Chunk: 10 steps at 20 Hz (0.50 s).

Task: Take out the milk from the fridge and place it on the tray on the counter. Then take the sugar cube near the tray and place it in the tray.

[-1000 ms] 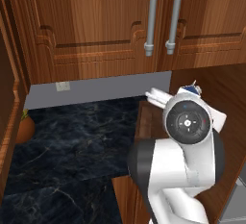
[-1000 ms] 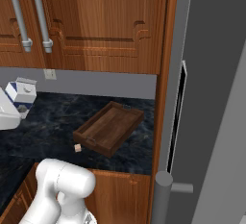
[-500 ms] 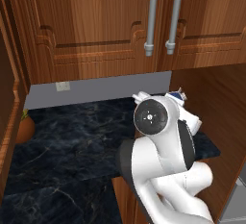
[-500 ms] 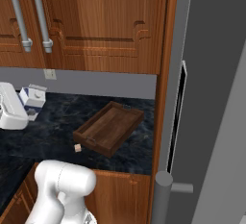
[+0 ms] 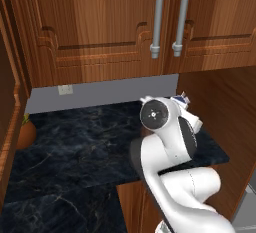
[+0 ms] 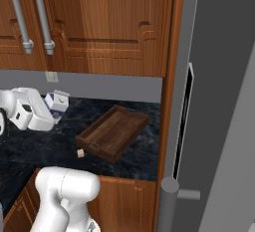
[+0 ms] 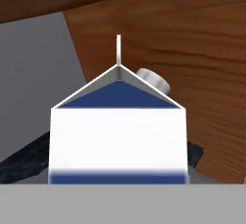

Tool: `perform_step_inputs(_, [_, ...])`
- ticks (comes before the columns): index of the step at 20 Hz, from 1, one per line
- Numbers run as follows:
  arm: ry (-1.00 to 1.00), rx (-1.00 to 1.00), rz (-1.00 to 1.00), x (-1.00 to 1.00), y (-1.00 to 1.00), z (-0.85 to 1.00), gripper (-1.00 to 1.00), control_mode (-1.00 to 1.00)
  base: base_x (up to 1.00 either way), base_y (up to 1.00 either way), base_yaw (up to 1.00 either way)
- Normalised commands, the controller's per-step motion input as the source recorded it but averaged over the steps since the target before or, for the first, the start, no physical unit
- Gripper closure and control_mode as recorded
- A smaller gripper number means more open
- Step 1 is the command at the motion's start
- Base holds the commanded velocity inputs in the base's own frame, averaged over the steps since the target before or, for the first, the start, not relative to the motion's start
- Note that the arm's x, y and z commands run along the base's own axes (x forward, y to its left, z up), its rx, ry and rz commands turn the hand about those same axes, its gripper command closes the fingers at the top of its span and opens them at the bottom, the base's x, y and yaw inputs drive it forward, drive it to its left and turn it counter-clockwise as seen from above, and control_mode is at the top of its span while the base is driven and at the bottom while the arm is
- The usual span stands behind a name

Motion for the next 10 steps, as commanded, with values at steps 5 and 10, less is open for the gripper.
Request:
perform_step_inputs(5, [0.08,0.00,0.00,0.86,-0.35,-0.52,1.00,-1.00,0.00,0.00,0.00])
perform_step_inputs(10, [0.19,0.00,0.00,0.82,-0.22,-0.37,1.00,-1.00,0.00,0.00,0.00])
